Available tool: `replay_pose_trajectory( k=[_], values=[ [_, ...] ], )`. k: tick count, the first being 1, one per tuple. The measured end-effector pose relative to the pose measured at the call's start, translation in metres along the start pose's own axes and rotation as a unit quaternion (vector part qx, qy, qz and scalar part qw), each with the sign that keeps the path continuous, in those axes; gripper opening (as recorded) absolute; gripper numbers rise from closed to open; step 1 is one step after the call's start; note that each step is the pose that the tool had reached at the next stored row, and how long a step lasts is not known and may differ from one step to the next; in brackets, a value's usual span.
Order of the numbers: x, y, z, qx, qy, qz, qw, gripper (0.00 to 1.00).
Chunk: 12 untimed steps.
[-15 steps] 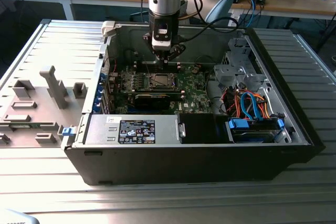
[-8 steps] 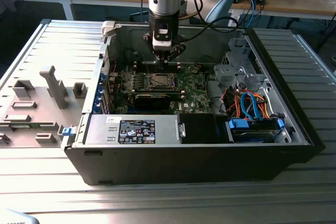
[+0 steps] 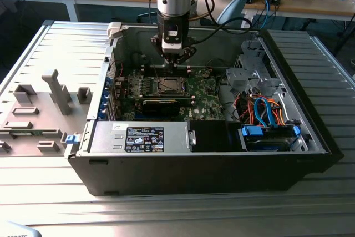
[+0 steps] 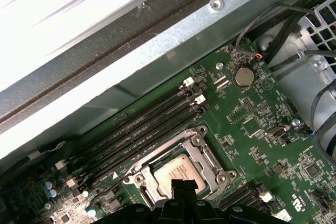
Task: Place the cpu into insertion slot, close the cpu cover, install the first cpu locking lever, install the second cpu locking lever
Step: 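Install the first cpu locking lever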
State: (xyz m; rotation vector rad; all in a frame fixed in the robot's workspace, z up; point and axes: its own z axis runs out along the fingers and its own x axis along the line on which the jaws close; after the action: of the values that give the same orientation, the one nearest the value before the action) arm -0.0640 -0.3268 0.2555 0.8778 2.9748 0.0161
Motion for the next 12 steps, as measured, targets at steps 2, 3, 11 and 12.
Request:
replay_pose_trajectory(
  k=[2,3,11,12],
  values=[
    [0.0000,0.0000,0.0000,-0.0001,0.0000,-0.002,1.00000,0.11],
    [0.0000,0.0000,0.0000,-0.0001,0.0000,-0.003,1.00000,0.11],
    [0.0000,0.0000,0.0000,-0.0004,0.0002,-0.010,0.99995,0.11],
    [0.0000,0.0000,0.0000,-0.0004,0.0002,-0.011,0.99994,0.11]
  ],
)
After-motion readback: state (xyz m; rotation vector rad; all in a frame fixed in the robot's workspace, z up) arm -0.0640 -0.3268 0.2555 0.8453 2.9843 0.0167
